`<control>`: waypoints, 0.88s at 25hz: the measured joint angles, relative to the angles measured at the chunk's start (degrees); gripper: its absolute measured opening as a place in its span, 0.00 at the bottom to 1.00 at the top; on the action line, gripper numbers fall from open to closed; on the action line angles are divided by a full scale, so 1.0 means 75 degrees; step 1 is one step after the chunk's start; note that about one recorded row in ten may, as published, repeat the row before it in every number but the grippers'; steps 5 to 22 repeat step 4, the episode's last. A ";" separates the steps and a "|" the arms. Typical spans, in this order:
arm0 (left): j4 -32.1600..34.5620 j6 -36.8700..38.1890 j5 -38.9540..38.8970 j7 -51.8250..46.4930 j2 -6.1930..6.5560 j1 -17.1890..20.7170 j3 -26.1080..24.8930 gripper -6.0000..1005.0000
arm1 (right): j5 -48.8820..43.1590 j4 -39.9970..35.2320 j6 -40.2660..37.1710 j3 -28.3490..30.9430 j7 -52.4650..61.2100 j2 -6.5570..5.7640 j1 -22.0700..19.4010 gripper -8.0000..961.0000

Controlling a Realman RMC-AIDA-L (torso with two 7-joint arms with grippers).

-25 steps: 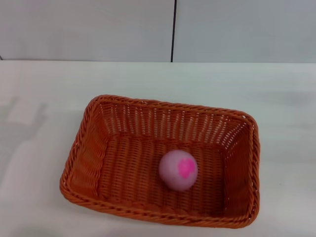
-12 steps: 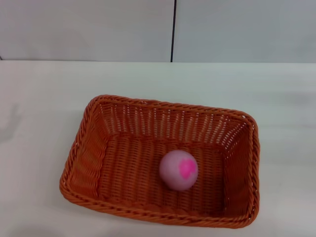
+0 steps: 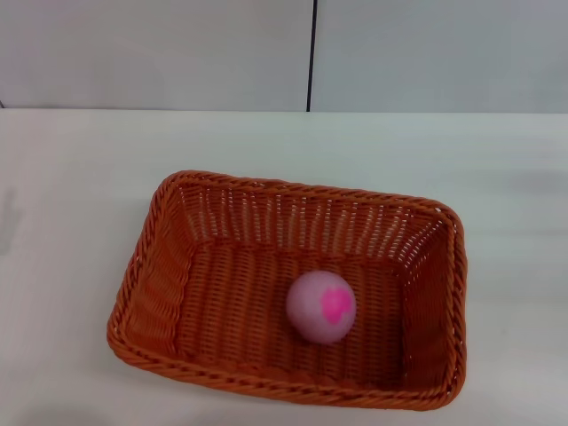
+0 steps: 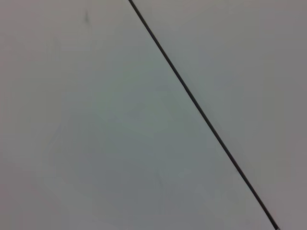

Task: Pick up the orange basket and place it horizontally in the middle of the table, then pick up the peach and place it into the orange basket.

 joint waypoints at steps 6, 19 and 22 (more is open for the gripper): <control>-0.0004 0.0000 0.0001 0.0003 0.0000 0.0025 -0.0003 0.84 | -0.0004 0.0000 0.0000 -0.0001 -0.0001 0.0019 -0.0003 0.48; -0.0004 0.0000 0.0001 0.0003 0.0000 0.0025 -0.0003 0.84 | -0.0004 0.0000 0.0000 -0.0001 -0.0001 0.0019 -0.0003 0.48; -0.0004 0.0000 0.0001 0.0003 0.0000 0.0025 -0.0003 0.84 | -0.0004 0.0000 0.0000 -0.0001 -0.0001 0.0019 -0.0003 0.48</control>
